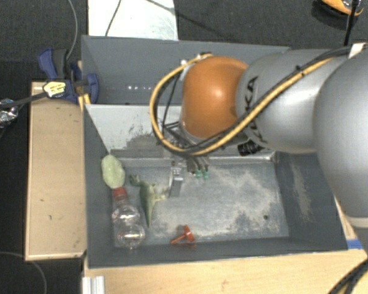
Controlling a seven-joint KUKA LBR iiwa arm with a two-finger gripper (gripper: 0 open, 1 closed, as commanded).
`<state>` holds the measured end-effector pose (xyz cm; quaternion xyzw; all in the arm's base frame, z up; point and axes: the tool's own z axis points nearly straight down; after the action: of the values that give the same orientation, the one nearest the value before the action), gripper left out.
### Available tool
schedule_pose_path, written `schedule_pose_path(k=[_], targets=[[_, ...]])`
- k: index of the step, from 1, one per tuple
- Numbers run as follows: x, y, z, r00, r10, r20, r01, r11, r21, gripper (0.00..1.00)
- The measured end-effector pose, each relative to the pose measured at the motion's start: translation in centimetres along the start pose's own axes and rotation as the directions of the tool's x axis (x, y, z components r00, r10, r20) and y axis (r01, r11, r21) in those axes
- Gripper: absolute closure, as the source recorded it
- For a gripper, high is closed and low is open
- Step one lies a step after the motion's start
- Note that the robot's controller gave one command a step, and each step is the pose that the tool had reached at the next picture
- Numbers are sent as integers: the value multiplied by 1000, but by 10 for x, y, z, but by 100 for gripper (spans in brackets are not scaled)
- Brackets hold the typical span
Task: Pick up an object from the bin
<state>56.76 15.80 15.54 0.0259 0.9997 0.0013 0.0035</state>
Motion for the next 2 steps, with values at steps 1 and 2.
schedule_pose_path(k=[1,2], targets=[[10,22,21,995,96,-9,-96,995,4,0],[8,30,3,991,133,2,-133,991,-2,0]])
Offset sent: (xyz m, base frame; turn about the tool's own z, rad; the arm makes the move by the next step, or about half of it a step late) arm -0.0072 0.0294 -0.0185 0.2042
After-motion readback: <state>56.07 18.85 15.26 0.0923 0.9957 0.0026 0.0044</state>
